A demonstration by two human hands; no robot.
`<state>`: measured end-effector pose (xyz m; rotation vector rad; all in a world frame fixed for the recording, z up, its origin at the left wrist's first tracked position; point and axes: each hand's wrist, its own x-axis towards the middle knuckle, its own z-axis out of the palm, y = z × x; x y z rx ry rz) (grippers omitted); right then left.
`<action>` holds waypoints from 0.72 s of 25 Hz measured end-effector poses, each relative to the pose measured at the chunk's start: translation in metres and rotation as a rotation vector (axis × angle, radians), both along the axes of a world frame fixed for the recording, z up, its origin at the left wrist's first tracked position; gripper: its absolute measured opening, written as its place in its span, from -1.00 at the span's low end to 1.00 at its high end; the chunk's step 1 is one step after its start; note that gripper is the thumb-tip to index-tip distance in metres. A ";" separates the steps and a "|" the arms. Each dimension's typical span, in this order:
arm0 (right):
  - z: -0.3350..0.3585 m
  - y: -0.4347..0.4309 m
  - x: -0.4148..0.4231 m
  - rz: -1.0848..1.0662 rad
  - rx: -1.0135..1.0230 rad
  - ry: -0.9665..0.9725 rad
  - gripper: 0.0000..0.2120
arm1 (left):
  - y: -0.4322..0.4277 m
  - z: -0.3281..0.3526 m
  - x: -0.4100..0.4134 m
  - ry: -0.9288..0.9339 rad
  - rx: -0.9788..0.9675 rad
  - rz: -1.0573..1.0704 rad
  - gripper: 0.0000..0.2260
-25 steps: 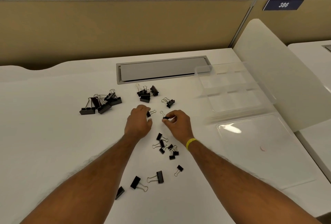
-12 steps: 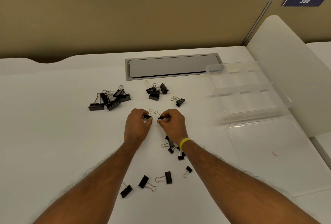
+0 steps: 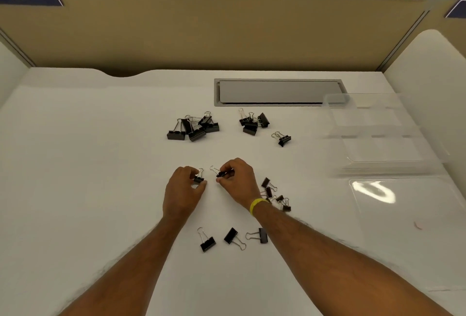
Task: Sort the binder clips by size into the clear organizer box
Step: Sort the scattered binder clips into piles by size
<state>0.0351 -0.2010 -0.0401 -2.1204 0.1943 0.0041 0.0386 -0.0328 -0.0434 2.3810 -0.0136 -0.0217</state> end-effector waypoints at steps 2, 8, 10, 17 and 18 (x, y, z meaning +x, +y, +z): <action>0.000 0.014 -0.002 0.016 0.007 0.006 -0.80 | 0.010 0.002 -0.006 -0.002 -0.024 0.032 -0.71; -0.003 0.045 -0.008 0.051 -0.047 0.042 -0.81 | 0.042 0.002 -0.016 0.018 0.007 0.077 -0.69; -0.003 0.053 -0.010 0.073 -0.071 0.037 -0.81 | 0.050 0.003 -0.018 0.039 -0.004 0.058 -0.65; -0.001 0.063 -0.010 0.126 -0.060 0.069 -0.75 | 0.075 0.002 -0.032 0.053 -0.043 -0.044 -0.59; 0.000 0.059 -0.011 0.133 -0.034 0.081 -0.73 | 0.077 0.001 -0.034 0.048 -0.041 -0.045 -0.60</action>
